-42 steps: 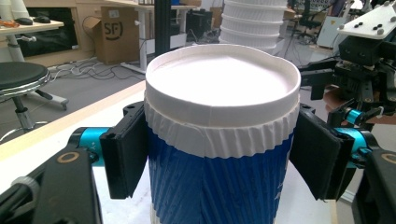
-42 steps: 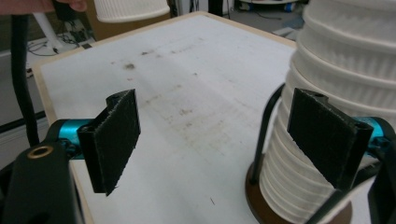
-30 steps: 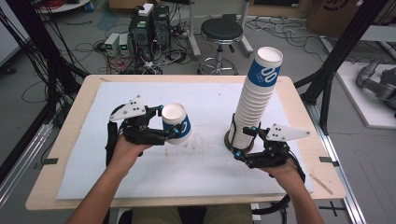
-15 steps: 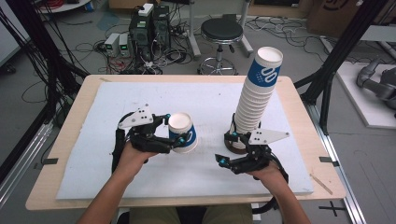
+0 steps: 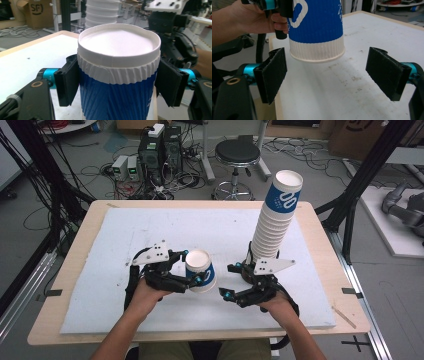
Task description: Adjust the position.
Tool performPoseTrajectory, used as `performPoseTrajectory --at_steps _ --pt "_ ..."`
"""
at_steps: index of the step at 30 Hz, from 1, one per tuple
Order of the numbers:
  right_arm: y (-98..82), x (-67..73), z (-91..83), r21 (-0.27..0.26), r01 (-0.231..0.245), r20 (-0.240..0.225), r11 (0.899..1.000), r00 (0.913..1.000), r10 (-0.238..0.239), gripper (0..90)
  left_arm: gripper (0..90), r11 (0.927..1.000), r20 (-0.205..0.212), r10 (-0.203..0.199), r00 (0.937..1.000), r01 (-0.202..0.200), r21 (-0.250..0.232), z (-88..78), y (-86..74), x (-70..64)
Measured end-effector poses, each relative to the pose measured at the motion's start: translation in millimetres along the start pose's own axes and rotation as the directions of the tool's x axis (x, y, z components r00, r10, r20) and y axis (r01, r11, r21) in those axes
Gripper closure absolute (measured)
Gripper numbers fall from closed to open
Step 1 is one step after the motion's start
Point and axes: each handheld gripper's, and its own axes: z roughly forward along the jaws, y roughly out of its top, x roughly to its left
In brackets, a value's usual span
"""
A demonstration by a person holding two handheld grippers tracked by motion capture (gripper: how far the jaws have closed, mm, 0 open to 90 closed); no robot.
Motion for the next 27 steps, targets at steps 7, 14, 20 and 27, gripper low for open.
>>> performPoseTrajectory --at_steps 7,14,20,27 --pt "-0.9 2.2 11.5 0.036 -0.011 -0.069 0.999 0.9976 0.013 17.3 26.9 1.0 0.043 0.007 0.9991 -0.007 0.006 10.1 1.3 -6.2" --pt "-0.3 3.8 22.5 0.054 0.017 -0.084 0.998 0.9964 -0.012 16.9 26.9 0.9998 0.087 0.011 0.9962 -0.013 0.014 17.8 1.3 -9.1" --pt "0.9 0.6 23.5 0.022 -0.001 -0.103 1.0 0.9946 0.003 15.4 27.0 0.9999 0.102 -0.007 0.9947 0.008 -0.009 17.5 1.9 -7.4" --pt "2.8 0.4 19.8 0.033 0.014 -0.133 0.999 0.9911 -0.01 24.4 28.4 1.0 0.121 -0.008 0.9926 0.009 -0.002 17.9 2.4 -6.9"
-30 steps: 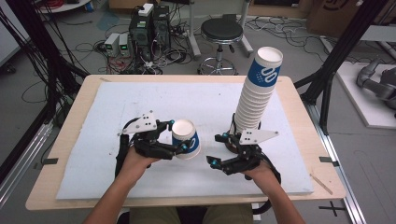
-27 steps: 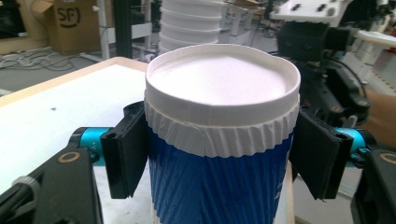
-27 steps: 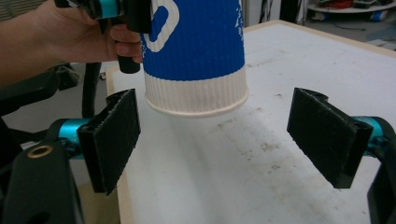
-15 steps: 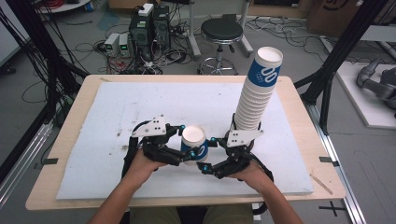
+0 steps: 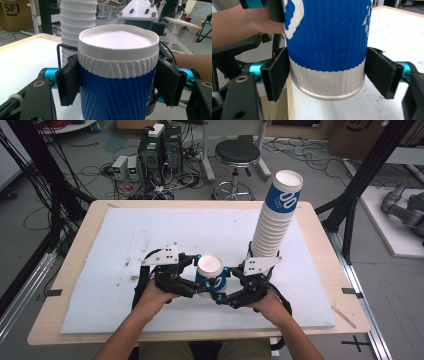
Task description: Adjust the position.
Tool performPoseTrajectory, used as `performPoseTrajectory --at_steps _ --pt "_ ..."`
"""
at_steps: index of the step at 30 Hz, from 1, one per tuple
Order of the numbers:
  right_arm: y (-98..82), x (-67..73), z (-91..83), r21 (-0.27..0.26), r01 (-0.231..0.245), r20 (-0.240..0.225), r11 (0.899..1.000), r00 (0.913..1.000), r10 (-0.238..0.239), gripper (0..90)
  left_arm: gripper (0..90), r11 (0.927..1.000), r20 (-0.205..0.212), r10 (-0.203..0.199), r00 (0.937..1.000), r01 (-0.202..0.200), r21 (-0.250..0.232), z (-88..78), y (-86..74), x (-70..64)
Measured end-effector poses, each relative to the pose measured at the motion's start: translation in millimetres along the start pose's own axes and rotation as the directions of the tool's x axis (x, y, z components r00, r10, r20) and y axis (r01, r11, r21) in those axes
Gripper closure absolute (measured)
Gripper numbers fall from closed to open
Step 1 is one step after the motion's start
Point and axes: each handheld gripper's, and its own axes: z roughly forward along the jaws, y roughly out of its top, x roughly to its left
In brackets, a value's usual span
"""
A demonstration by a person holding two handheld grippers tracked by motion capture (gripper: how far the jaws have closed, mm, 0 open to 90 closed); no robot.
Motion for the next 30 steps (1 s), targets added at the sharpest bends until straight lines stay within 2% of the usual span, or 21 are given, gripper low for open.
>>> performPoseTrajectory --at_steps 2,4,6,7,14,16,17,20,22,23,25,27,28,29,30 --pt "1.2 0.7 -0.9 0.014 0.007 0.001 1.0 1.0 -0.007 25.8 28.2 1.0 -0.002 -0.008 1.0 0.008 0.003 0.9 -0.3 0.1" --pt "1.9 0.2 -2.1 0.023 0.013 0.004 1.0 0.9999 -0.013 26.3 26.3 0.9999 -0.004 0.003 1.0 -0.003 0.017 2.5 0.1 -0.5" --pt "2.3 -0.2 -2.8 0.03 0.014 0.007 0.999 0.9999 -0.015 26.5 18.1 0.9996 -0.01 -0.007 0.9999 0.007 0.029 3.1 0.8 -0.9" --pt "3.5 -1.5 -5.8 0.05 0.023 0.019 0.998 0.9995 -0.024 28.6 16.7 0.9992 -0.011 -0.005 0.9999 0.005 0.04 2.3 2.5 0.0" --pt "10.7 -4.1 -15.1 0.078 0.05 0.023 0.996 0.9984 -0.052 28.5 16.7 0.9994 -0.015 -0.006 0.9999 0.006 0.034 -5.5 9.9 3.7" --pt "15.4 -4.2 -16.8 0.102 0.073 0.017 0.992 0.9971 -0.075 28.4 16.7 0.9994 -0.002 0.0 1.0 0.0 0.036 -7.1 14.4 3.9" --pt "17.2 -4.0 -17.0 0.111 0.079 0.014 0.991 0.9966 -0.081 28.4 16.7 0.9985 0.011 0.016 0.9998 -0.017 0.053 -6.9 20.1 2.6" --pt "21.7 -1.6 -17.8 0.145 0.072 0.001 0.987 0.9973 -0.073 28.2 16.7 0.9972 0.028 0.03 0.9991 -0.032 0.067 -5.8 25.9 1.7" --pt "24.1 -2.3 -17.2 0.155 0.088 -0.001 0.984 0.9961 -0.089 28.0 16.7 0.9931 0.05 0.041 0.9979 -0.046 0.108 -1.8 32.8 1.5" --pt "25.2 -2.3 -16.8 0.166 0.091 -0.003 0.982 0.9958 -0.092 28.0 16.7 0.9931 0.05 0.041 0.9979 -0.046 0.108 -1.8 32.8 1.5" --pt "27.6 -1.4 -16.2 0.198 0.096 -0.007 0.975 0.9953 -0.096 27.7 16.7 0.9844 0.074 0.044 0.9963 -0.055 0.167 4.9 36.5 0.0" --pt "30.1 -0.5 -15.5 0.229 0.105 -0.017 0.968 0.9945 -0.104 27.6 16.7 0.97 0.083 0.067 0.9943 -0.084 0.228 8.9 37.6 0.2" --pt "31.3 0.2 -15.1 0.247 0.115 -0.019 0.962 0.9934 -0.113 27.5 16.7 0.97 0.083 0.067 0.9943 -0.084 0.228 8.9 37.6 0.2" --pt "32.5 0.5 -14.1 0.263 0.127 -0.025 0.957 0.9919 -0.125 27.5 16.7 0.9605 0.092 0.062 0.9938 -0.085 0.265 12.1 36.9 0.8" --pt "33.7 0.9 -13.8 0.282 0.136 -0.027 0.95 0.9906 -0.134 27.4 16.7 0.9592 0.095 0.053 0.994 -0.077 0.272 13.2 36.1 1.0"
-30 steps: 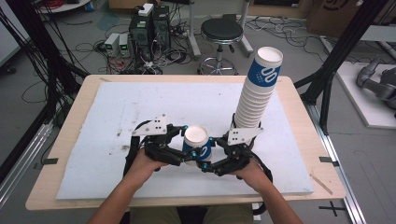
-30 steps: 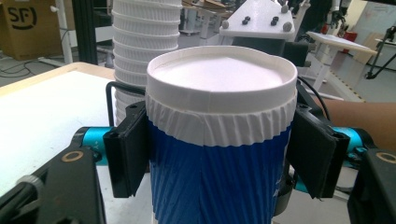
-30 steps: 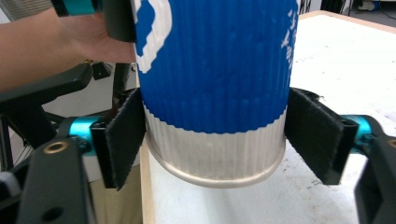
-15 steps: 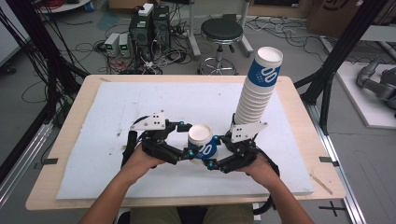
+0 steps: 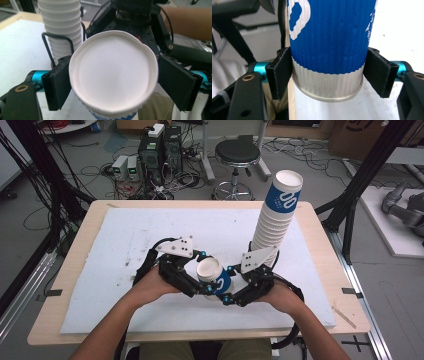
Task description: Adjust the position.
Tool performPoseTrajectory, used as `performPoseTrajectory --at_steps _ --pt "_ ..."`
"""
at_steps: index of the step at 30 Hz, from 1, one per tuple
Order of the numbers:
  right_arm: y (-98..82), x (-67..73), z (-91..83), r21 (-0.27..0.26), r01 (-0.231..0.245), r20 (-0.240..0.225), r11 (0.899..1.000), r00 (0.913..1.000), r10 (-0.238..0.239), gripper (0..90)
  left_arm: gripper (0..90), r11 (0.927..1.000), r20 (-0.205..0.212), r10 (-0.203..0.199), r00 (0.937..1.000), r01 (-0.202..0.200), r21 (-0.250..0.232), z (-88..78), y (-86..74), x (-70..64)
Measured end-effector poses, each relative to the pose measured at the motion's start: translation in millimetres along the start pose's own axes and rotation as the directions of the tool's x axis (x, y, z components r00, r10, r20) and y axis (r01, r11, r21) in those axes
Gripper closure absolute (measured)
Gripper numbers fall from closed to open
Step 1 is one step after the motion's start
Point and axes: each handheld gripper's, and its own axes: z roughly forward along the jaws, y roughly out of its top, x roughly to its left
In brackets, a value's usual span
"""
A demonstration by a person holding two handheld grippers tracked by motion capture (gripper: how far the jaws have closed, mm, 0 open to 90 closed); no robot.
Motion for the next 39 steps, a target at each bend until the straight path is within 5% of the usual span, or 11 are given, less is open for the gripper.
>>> performPoseTrajectory --at_steps 7,16,21,27,29,33,39 --pt "5.3 2.3 1.9 0.078 0.028 0.0 0.997 0.9996 -0.028 26.5 21.3 0.9999 0.022 -0.01 0.9997 0.01 0.005 1.2 -4.2 3.8" --pt "4.4 3.4 4.7 0.095 0.038 0.018 0.995 0.999 -0.04 22.9 29.1 0.9997 0.039 0.025 0.9989 -0.024 -0.005 0.3 -10.3 6.5" --pt "-0.6 2.5 -3.2 -0.019 0.019 0.067 1.0 0.9976 -0.018 19.2 29.4 0.9956 0.017 -0.012 0.9998 0.014 -0.092 -7.8 -20.0 9.7" --pt "-10.9 -1.9 -13.6 -0.152 -0.011 0.112 0.988 0.9933 0.028 14.4 29.3 0.9856 -0.009 -0.055 0.9984 0.053 -0.16 -17.2 -33.1 13.8" --pt "-16.1 -2.3 -17.4 -0.201 -0.04 0.109 0.979 0.992 0.063 14.3 29.4 0.9759 -0.013 -0.077 0.997 0.072 -0.206 -20.9 -39.3 14.5" --pt "-20.9 -1.3 -17.2 -0.251 -0.04 0.104 0.967 0.9922 0.068 13.6 29.3 0.9623 -0.007 -0.054 0.9985 0.05 -0.267 -21.9 -44.1 13.3" --pt "-28.2 0.7 -7.7 -0.328 -0.064 0.073 0.943 0.993 0.093 13.4 29.4 0.9565 0.015 -0.027 0.9995 0.03 -0.29 -15.1 -46.5 9.0"
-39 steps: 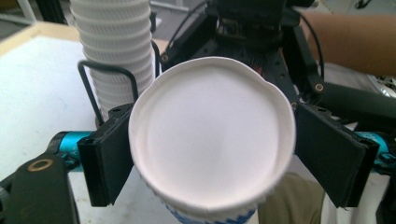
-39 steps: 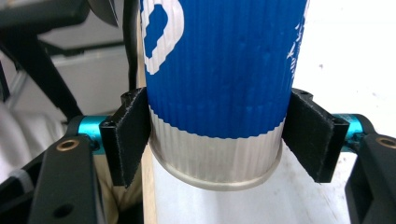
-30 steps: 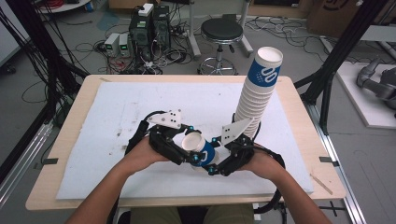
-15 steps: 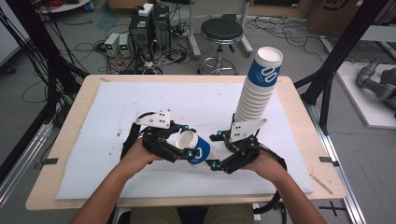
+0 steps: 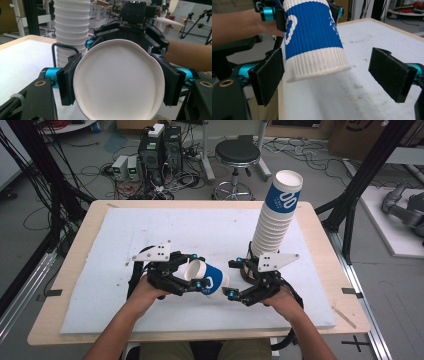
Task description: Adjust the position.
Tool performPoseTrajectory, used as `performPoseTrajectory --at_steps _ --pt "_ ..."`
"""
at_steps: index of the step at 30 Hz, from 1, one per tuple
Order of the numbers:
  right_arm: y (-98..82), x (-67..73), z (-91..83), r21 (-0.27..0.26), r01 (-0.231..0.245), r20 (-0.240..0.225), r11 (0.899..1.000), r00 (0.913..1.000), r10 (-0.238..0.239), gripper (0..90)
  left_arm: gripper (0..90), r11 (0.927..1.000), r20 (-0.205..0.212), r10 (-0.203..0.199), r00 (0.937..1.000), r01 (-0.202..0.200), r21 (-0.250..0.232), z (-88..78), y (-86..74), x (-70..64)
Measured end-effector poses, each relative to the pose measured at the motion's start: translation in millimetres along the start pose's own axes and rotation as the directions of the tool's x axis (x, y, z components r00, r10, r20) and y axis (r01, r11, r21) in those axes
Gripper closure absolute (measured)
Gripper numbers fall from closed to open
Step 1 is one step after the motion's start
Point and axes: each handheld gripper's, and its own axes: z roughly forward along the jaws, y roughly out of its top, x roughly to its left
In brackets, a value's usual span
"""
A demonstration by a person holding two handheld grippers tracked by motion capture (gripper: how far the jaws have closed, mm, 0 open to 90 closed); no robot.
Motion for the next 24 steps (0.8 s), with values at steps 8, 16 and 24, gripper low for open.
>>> performPoseTrajectory --at_steps 8,16,24 --pt "-5.5 2.6 9.1 -0.017 -0.015 -0.056 1.0 0.9984 0.014 13.2 29.7 0.9998 0.025 0.008 0.9997 -0.008 -0.02 6.4 -1.8 -2.8" --pt "-13.1 4.6 16.0 -0.031 -0.043 -0.108 0.999 0.9934 0.04 13.1 29.9 0.9977 0.052 0.0 0.9986 0.003 -0.067 10.6 -0.7 -4.2" --pt "-13.4 7.1 15.7 -0.026 -0.026 -0.105 0.999 0.9942 0.023 18.9 30.0 0.9973 0.07 -0.015 0.9975 0.02 -0.071 9.6 -0.7 -4.1"
